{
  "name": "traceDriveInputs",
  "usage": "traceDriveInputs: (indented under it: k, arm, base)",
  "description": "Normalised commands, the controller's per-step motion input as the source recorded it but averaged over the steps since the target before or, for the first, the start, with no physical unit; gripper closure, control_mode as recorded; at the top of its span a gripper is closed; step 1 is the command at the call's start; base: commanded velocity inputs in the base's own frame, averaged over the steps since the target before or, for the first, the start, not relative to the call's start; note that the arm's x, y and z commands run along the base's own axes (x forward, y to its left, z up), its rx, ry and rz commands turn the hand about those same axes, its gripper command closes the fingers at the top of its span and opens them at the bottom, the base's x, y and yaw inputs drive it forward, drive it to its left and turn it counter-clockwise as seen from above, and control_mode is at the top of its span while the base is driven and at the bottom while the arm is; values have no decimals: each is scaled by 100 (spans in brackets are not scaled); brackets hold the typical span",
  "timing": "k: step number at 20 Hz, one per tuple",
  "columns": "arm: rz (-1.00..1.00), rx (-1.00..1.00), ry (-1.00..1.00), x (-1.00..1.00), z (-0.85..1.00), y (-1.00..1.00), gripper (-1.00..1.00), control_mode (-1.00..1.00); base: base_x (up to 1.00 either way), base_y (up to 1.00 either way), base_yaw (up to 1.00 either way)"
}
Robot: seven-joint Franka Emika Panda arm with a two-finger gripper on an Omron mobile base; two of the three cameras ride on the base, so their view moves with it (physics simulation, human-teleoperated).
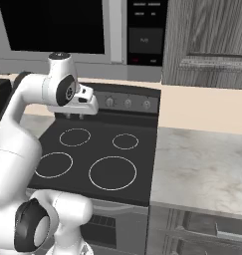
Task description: Open the microwave door.
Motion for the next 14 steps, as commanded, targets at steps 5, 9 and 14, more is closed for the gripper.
traceDriveInputs:
  k: [5,9,14]
  arm:
    - [0,0,-16,-30,2,-1,-100,-100]
    - [0,0,-47,-66,20,-15,-100,-100]
    - [0,0,-57,-50,68,-19,-100,-100]
  base:
    - [0,0,0]
    - [0,0,0]
    - [0,0,0]
